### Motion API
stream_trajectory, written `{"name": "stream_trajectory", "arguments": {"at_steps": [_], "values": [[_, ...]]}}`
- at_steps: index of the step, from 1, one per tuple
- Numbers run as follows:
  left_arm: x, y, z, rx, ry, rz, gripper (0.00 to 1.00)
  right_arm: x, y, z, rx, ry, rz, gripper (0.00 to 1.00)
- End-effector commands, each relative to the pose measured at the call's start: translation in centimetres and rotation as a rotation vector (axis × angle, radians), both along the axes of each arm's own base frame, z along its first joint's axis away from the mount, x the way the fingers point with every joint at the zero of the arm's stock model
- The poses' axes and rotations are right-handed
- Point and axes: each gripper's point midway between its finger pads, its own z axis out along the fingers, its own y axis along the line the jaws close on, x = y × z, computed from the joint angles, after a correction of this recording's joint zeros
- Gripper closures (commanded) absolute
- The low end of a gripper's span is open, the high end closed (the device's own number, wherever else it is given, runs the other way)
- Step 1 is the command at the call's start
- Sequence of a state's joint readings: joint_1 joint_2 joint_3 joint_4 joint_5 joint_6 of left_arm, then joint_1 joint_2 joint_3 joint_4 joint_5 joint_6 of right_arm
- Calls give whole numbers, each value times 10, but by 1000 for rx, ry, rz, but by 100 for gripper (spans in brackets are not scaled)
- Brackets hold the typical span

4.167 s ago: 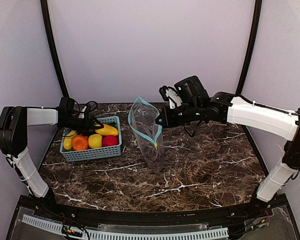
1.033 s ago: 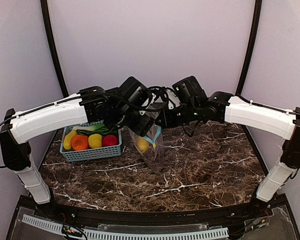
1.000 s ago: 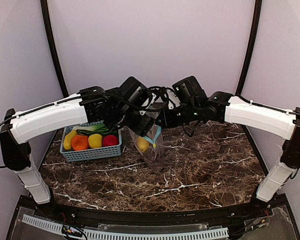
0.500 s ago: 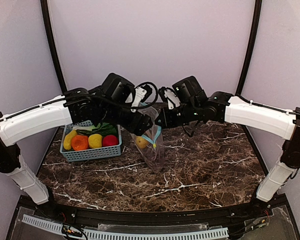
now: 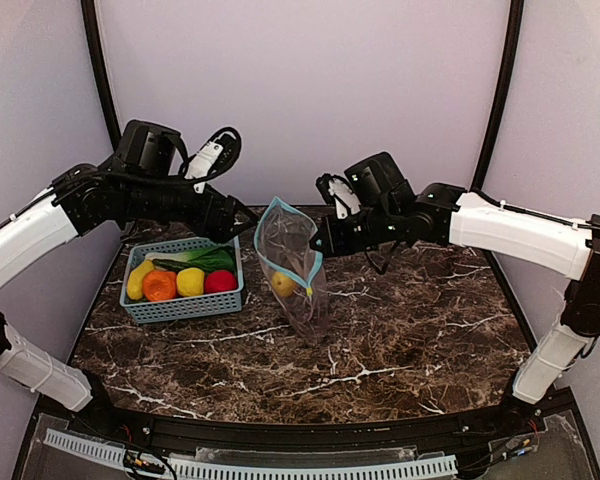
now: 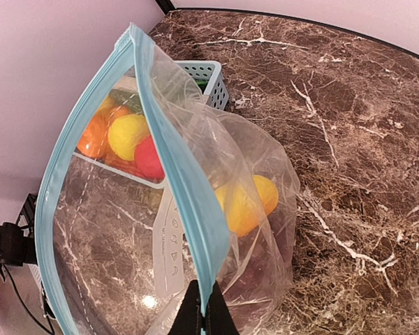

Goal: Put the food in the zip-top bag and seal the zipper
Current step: Place the fake fruit in the zipper food storage bag, then pick up the fake vegetable from the bin.

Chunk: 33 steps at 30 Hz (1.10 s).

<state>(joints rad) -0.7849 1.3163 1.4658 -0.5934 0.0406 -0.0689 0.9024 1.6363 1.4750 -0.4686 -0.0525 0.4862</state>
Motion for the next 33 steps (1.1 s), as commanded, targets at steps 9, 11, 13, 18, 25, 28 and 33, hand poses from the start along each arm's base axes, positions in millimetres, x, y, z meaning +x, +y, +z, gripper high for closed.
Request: {"name": "stream_trajectory", "arguments": {"at_steps": [9, 11, 13, 18, 25, 28, 33], "values": [[67, 101, -109, 32, 243, 146, 12, -1, 4, 7, 14, -20, 18, 100], [78, 110, -123, 28, 266, 168, 13, -1, 2, 9, 15, -24, 15, 100], [91, 118, -135, 33, 275, 187, 14, -1, 1, 9, 15, -27, 13, 100], [128, 147, -162, 34, 336, 264, 20, -2, 0, 11, 17, -29, 15, 100], [150, 157, -187, 82, 364, 279, 25, -1, 1, 7, 12, -26, 17, 100], [151, 159, -200, 110, 382, 283, 25, 0, 3, 7, 13, -25, 19, 100], [161, 164, -214, 163, 382, 297, 26, 0, 5, 6, 14, -23, 25, 100]]}}
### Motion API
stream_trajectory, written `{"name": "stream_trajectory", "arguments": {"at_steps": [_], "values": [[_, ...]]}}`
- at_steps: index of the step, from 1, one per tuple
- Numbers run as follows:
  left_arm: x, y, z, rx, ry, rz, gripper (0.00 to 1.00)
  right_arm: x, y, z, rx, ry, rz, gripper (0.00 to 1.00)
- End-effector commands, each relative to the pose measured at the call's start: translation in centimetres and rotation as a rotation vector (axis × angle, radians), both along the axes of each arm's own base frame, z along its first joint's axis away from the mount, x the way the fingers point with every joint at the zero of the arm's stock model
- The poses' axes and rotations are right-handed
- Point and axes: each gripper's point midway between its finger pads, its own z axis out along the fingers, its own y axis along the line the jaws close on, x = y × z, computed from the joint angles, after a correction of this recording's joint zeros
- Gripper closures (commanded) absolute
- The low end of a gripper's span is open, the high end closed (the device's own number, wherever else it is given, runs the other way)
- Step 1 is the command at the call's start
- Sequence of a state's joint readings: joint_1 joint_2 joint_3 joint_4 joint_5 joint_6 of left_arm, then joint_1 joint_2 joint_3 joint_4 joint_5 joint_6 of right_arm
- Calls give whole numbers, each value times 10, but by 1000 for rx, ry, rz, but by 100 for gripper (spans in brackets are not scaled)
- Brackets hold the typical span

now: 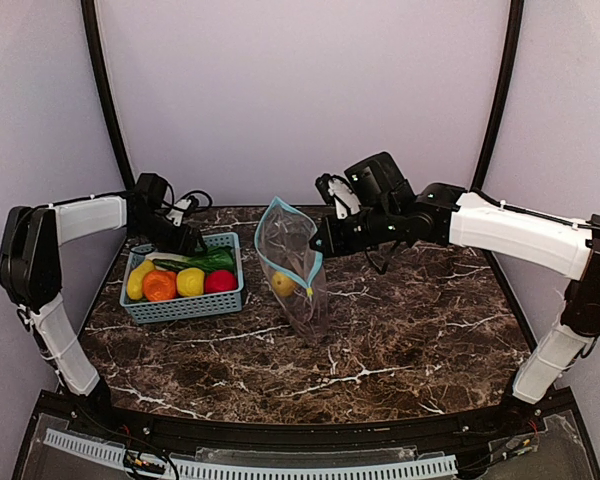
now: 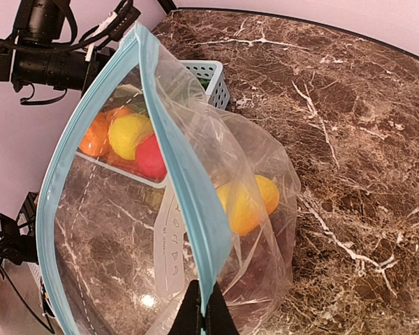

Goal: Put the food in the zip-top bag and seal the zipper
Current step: Pick up the fake vegetable from the bin.

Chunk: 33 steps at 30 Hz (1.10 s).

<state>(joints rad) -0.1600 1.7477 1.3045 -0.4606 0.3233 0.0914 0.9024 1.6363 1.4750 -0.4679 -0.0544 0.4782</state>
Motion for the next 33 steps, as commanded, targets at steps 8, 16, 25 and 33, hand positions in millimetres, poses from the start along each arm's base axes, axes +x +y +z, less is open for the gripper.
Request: {"name": "stream_trajectory", "arguments": {"at_steps": [8, 16, 25, 33], "values": [[22, -11, -18, 142, -30, -62, 21, -1, 5, 3, 14, -12, 20, 100], [30, -19, -32, 179, -47, -90, 14, -2, 4, 3, 15, -8, 19, 100], [22, -16, -58, 278, 9, -144, 10, -2, 6, -1, 21, 9, 22, 100], [17, -19, -66, 337, 21, -180, 37, -4, 5, -1, 22, 13, 20, 100]]}}
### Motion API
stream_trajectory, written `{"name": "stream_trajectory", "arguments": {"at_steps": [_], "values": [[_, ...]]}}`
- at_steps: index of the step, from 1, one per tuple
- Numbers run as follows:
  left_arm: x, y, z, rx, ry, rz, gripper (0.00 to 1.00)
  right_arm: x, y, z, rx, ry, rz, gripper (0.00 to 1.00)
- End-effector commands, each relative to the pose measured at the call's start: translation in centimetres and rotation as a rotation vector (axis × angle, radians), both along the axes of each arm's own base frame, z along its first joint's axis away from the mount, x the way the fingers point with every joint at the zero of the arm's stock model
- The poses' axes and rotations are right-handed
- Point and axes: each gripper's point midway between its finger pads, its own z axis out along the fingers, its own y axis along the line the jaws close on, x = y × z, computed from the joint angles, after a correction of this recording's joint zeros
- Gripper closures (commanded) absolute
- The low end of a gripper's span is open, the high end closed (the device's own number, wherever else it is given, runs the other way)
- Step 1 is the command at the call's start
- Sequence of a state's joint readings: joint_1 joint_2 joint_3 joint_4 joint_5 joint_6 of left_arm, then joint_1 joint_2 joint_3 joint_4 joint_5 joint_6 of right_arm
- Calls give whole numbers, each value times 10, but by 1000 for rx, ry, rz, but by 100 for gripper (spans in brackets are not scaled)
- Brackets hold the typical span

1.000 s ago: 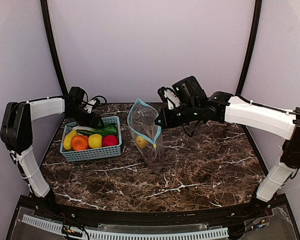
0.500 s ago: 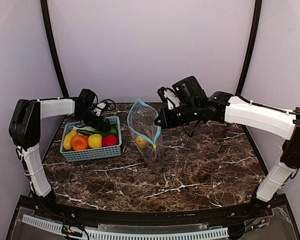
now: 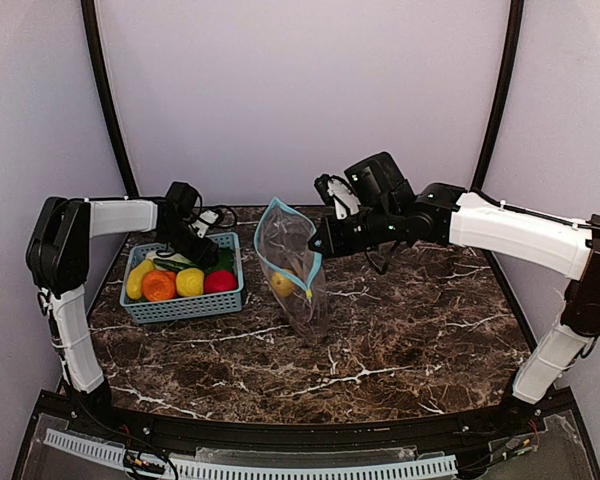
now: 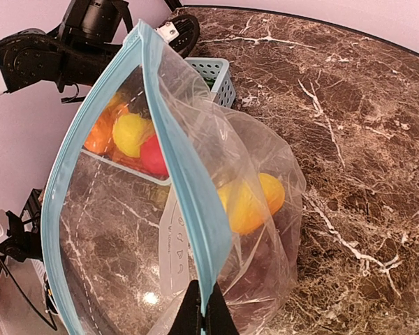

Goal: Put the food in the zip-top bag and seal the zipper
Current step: Pick up the fake vegetable from the bin.

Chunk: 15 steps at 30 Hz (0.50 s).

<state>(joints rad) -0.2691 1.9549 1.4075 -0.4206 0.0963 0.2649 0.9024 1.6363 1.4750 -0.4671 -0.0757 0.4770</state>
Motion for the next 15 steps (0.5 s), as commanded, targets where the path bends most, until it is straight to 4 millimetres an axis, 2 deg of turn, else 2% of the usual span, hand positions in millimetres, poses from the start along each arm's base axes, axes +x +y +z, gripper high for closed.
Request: {"name": "stream_trajectory", "arguments": {"at_steps": [1, 6, 15], "values": [[-12, -1, -9, 65, 51, -35, 43, -1, 3, -1, 14, 5, 1, 100], [-14, -8, 3, 45, 47, -63, 63, -2, 1, 0, 17, 5, -4, 100], [-14, -15, 41, -18, -45, -80, 85, -2, 0, 0, 18, 12, -6, 100]]}}
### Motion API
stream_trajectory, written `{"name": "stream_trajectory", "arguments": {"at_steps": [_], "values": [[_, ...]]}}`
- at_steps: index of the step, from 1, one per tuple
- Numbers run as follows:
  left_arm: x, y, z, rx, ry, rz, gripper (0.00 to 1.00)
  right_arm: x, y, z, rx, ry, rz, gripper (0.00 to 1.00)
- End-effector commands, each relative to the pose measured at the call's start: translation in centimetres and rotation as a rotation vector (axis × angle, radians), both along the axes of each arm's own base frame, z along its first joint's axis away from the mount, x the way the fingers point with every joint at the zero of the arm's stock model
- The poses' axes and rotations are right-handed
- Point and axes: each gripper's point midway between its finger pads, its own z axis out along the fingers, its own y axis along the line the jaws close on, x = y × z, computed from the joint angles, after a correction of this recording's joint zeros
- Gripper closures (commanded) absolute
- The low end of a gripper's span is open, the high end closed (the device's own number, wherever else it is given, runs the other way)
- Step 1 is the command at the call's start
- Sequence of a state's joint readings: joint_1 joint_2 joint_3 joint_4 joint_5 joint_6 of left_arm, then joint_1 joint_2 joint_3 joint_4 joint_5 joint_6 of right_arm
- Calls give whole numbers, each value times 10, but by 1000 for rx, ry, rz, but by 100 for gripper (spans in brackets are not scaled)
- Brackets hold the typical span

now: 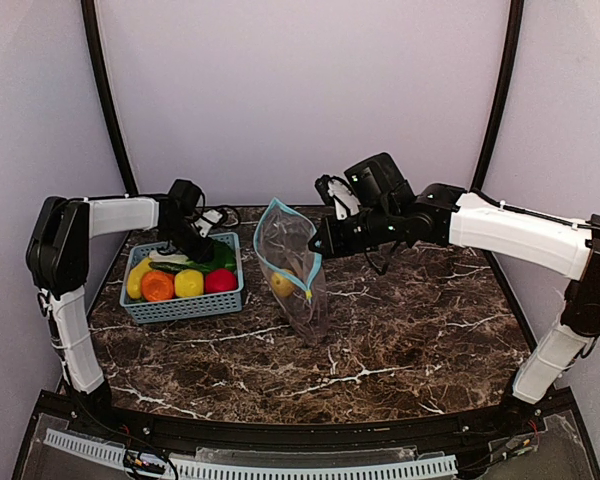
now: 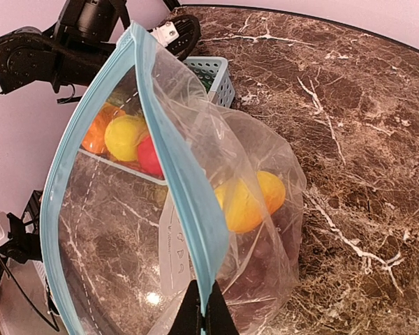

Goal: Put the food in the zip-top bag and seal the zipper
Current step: Pick up the fake vegetable from the bin.

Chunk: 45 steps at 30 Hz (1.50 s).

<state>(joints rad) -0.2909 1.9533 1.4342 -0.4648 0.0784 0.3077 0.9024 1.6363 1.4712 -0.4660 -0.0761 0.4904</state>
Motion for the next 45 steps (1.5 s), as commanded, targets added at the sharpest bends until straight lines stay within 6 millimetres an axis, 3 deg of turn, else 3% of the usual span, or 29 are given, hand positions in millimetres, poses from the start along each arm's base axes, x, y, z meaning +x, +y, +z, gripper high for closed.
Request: {"name": "stream_trajectory", "arguments": {"at_steps": [1, 10, 20, 34, 39, 45], "values": [[-11, -9, 42, -66, -59, -30, 88, -2, 1, 2, 15, 1, 1, 100], [-10, -13, 86, -152, -219, -13, 98, -2, 1, 0, 7, 5, -1, 100], [-10, -12, 107, -181, -291, -1, 99, -2, 1, 0, 2, 3, 2, 100], [-22, -1, 174, -286, -510, 59, 99, 0, 7, 1, 1, 8, 12, 100], [-30, -2, 189, -340, -530, 56, 99, -1, 8, 4, 11, 9, 20, 82], [-48, -8, 224, -438, -557, 38, 99, -2, 5, 18, 25, -24, 28, 62]]}}
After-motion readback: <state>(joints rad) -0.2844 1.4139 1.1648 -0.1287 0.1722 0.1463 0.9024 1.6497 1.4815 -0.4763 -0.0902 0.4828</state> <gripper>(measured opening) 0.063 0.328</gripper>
